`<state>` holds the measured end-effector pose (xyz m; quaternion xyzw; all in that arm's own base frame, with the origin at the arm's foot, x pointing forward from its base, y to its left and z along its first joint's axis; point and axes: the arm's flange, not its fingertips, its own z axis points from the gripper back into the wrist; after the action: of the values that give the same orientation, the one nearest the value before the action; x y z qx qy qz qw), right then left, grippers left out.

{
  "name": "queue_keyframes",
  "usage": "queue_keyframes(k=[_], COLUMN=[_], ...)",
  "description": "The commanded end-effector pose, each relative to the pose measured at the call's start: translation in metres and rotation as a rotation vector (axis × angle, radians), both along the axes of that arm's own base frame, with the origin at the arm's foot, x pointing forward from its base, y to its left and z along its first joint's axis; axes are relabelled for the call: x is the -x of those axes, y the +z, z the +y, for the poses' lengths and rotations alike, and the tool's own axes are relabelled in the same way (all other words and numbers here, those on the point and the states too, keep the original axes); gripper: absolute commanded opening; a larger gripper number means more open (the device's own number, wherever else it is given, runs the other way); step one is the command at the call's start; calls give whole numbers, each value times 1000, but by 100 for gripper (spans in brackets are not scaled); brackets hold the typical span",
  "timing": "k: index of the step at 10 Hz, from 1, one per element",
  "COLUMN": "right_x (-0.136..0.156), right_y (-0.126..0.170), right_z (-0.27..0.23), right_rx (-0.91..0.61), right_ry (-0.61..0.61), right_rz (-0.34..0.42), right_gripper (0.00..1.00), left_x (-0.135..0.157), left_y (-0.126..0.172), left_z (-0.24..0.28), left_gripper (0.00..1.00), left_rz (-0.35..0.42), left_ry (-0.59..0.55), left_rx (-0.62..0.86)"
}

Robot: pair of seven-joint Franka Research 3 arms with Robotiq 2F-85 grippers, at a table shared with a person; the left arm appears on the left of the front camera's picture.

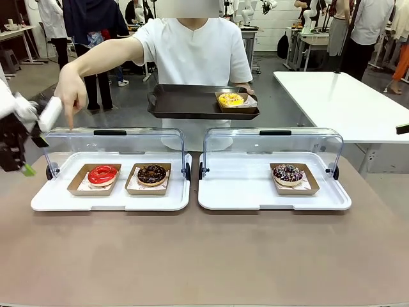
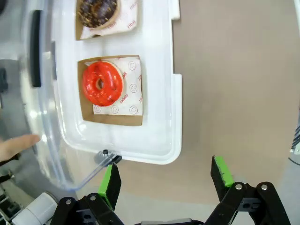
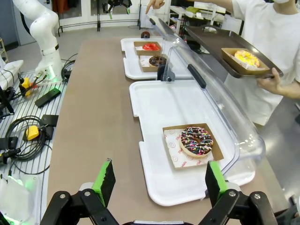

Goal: Provide the desired donut to the person.
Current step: Pick up and lift the Paper togo box containing the Donut pointed at by the person.

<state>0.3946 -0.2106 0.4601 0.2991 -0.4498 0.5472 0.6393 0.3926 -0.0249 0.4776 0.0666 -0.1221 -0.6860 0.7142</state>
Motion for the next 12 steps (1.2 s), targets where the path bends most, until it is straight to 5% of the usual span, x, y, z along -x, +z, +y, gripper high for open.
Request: queue_keyframes(k=[1,5,12], right_x=[1,1,1], right_y=[1,1,1], right_z=[0,0,0], right_rx=[-10,-10,-10], right_ry=[-6,-6,-6], right_rz=[20,20,20], right_gripper=[100,100,100], left_x=[-16,-36,-29], left_y=[-22,-60,-73], left_z=[-2,-9,-8], left_gripper=[100,100,100], left_rz=[-21,168,156], left_ry=[10,47,40], left_rx=[-19,78,52])
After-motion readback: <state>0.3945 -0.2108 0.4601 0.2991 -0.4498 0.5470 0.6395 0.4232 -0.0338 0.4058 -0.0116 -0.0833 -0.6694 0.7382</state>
